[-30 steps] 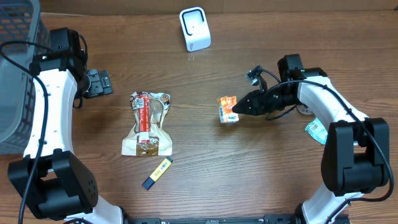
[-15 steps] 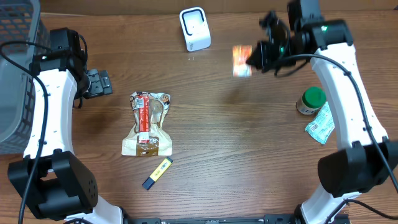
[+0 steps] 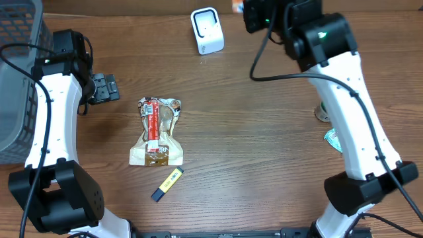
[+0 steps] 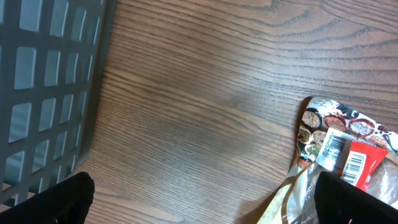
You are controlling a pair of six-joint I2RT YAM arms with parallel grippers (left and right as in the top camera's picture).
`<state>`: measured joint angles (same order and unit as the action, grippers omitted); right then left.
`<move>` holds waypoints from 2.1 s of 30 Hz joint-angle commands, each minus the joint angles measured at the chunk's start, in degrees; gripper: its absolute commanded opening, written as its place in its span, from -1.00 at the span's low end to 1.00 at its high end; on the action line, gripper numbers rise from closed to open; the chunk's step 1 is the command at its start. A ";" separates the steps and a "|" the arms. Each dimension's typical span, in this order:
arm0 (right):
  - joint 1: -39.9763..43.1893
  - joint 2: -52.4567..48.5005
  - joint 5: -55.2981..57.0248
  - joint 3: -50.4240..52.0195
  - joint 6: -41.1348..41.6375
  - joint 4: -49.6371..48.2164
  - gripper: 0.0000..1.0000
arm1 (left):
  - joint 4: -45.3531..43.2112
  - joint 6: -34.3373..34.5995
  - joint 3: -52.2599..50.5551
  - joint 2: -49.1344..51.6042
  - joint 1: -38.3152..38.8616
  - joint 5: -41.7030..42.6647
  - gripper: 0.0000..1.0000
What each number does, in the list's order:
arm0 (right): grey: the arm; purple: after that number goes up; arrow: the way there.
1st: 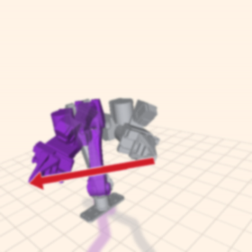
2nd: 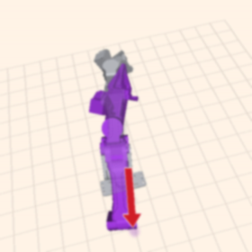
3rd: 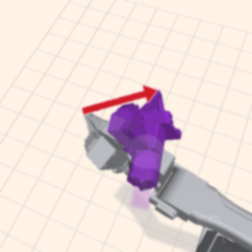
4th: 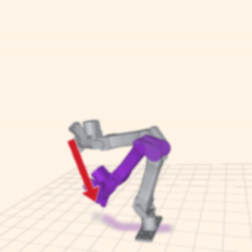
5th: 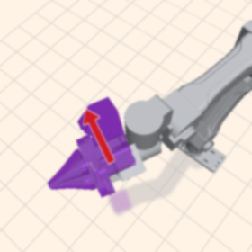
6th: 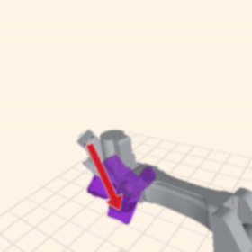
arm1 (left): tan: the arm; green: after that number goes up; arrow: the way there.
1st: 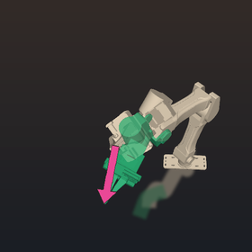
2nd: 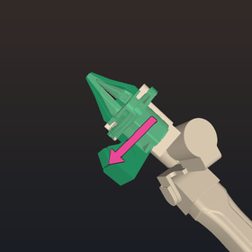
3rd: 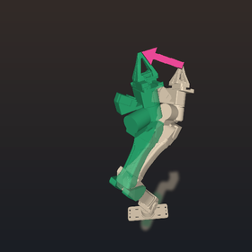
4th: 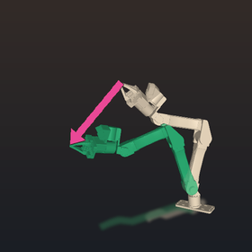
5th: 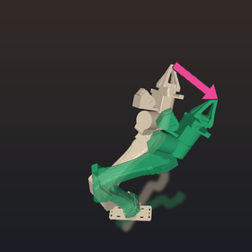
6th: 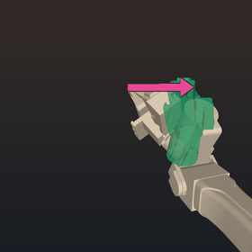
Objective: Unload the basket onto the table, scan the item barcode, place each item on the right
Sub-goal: 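Hold the orange box in front of the scanner window, then move the orange box to the right side and release it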
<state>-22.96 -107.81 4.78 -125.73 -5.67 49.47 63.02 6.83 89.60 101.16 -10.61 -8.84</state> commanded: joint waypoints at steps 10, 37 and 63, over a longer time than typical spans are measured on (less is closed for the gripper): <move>-5.27 -13.07 17.07 -0.98 -27.32 -16.61 -0.93 | -0.04 -1.05 0.13 0.00 0.24 0.11 1.00; -5.44 -35.26 17.75 -0.98 -41.35 -34.34 -0.93 | -0.04 -1.05 0.13 0.00 0.24 0.11 1.00; -5.46 -33.27 18.78 -1.05 -26.77 -34.49 -0.93 | -0.04 -1.05 0.13 0.00 0.24 0.11 0.99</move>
<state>-28.23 -143.22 22.94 -125.73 -41.58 13.61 63.02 6.83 89.60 101.16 -10.61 -8.84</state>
